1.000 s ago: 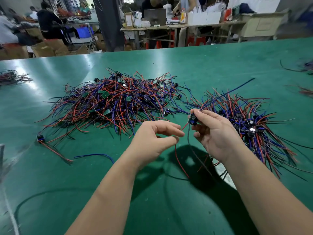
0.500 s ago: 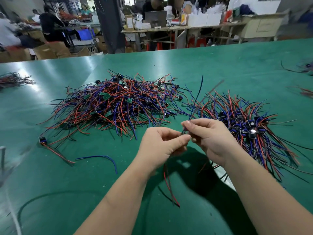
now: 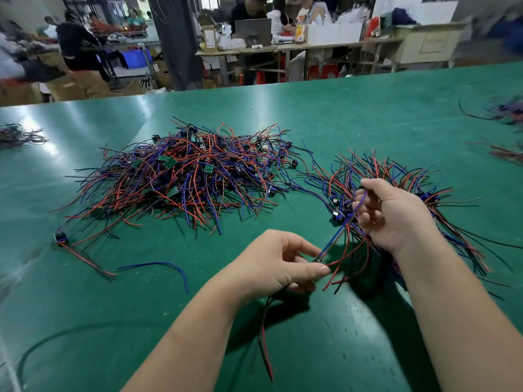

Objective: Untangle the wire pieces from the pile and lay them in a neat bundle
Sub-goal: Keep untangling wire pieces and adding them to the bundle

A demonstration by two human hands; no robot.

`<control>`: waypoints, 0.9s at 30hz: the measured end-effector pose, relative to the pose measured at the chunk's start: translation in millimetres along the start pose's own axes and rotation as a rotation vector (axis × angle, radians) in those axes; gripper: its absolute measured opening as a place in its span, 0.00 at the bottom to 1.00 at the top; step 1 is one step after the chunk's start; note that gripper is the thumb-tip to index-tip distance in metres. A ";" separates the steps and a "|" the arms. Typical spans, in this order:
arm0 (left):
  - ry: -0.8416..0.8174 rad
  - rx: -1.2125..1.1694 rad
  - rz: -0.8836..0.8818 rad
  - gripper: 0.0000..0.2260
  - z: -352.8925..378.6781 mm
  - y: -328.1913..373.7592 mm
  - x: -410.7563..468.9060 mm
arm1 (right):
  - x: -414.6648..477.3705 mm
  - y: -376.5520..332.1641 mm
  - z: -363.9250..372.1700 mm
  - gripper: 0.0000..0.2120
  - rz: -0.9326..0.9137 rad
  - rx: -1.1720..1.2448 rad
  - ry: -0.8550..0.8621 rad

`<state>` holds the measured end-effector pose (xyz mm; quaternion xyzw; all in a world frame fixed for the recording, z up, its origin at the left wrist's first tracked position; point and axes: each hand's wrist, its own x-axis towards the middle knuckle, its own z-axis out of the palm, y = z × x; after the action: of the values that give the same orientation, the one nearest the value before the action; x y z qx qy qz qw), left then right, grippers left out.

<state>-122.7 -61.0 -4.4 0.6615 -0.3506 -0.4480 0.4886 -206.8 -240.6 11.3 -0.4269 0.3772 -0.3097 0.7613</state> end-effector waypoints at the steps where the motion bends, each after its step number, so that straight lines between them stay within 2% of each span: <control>1: -0.027 -0.010 0.005 0.06 0.6 0.6 -0.7 | -0.1 -0.8 -1.0 0.13 0.027 0.025 0.000; 5: -0.135 -0.094 0.060 0.04 0.2 3.3 -4.7 | 1.1 -2.2 -2.7 0.21 0.087 0.150 -0.105; 8: -0.129 -0.362 0.150 0.04 -3.2 9.9 -5.7 | 3.3 0.4 -0.6 0.23 0.114 0.084 -0.219; 11: -0.057 -0.727 0.263 0.09 -8.4 14.5 -4.2 | -3.4 11.1 7.6 0.07 0.130 -0.107 -0.342; 12: -0.016 -0.845 0.287 0.12 -10.0 14.9 -3.6 | -6.8 15.9 10.8 0.05 0.128 -0.149 -0.414; 15: 0.150 -1.069 0.298 0.18 -8.7 16.9 -0.4 | -20.8 32.4 21.3 0.16 0.123 -0.198 -0.660; 18: 0.349 -1.023 0.369 0.17 -0.3 16.2 4.5 | -31.1 41.7 33.9 0.13 0.067 -0.050 -0.731; 21: 0.487 -0.845 0.467 0.17 7.1 10.1 8.2 | -29.4 42.4 39.8 0.11 0.085 0.136 -0.618; 23: 0.512 -0.694 0.519 0.15 10.1 6.0 9.5 | -26.8 40.2 39.2 0.10 0.126 0.170 -0.530; 27: 0.417 -0.438 0.576 0.14 9.8 3.4 11.5 | -21.4 33.2 34.9 0.07 0.130 0.168 -0.468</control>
<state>-127.9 -75.5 -5.2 0.4935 -0.3113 -0.2134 0.7835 -183.8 -194.3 0.9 -0.3970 0.1904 -0.1831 0.8790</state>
